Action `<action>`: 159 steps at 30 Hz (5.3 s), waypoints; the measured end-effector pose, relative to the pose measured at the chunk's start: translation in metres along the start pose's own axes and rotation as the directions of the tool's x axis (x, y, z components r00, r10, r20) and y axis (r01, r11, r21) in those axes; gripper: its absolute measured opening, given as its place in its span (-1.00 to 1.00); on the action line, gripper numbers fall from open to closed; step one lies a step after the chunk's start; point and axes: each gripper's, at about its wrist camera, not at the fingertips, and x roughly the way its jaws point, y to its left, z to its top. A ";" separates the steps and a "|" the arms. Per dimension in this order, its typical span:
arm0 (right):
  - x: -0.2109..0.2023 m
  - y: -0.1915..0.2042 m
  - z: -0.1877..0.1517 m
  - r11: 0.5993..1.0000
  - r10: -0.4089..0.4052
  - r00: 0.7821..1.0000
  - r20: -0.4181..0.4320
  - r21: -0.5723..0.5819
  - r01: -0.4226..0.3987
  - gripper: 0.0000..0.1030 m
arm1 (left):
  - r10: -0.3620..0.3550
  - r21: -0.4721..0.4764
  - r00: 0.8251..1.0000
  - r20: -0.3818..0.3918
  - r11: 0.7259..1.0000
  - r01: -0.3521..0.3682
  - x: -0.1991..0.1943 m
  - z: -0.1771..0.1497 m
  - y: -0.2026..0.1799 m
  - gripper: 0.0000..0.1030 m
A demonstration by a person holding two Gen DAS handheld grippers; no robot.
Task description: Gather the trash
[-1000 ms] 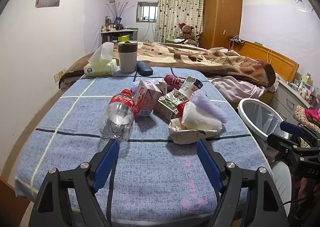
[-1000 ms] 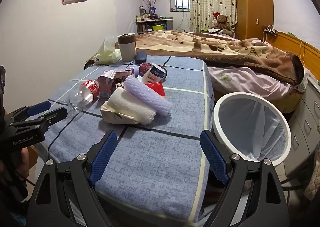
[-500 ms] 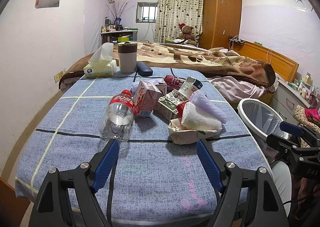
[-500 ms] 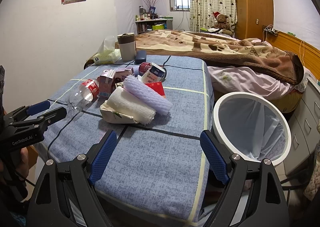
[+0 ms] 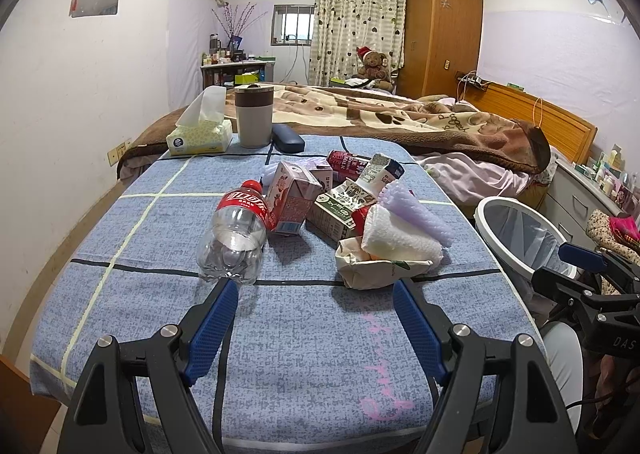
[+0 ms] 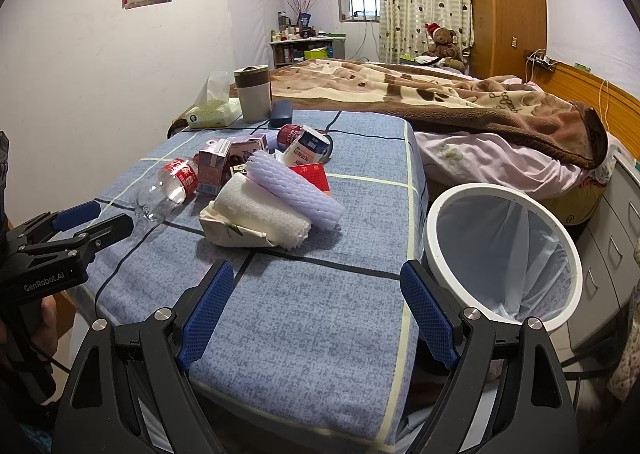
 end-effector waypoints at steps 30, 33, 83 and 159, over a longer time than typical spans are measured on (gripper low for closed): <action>0.003 -0.001 -0.001 1.000 0.000 1.000 -0.004 0.000 0.000 0.69 | 0.004 0.003 1.000 -0.004 1.000 -0.004 0.002 -0.001 -0.003 0.54; 0.006 -0.002 -0.003 1.000 0.001 1.000 -0.011 -0.002 -0.001 0.69 | 0.008 0.002 1.000 -0.002 1.000 -0.008 0.001 -0.001 -0.003 0.54; 0.118 0.004 0.043 0.990 0.078 0.982 -0.170 -0.105 -0.097 -0.16 | 0.037 -0.071 0.986 -0.160 0.996 -0.049 0.141 0.026 0.077 0.22; 0.024 -0.167 -0.017 0.907 -0.258 0.954 -0.156 0.302 0.294 0.10 | -0.478 0.226 0.836 -0.269 0.812 0.537 0.167 0.061 -0.250 0.24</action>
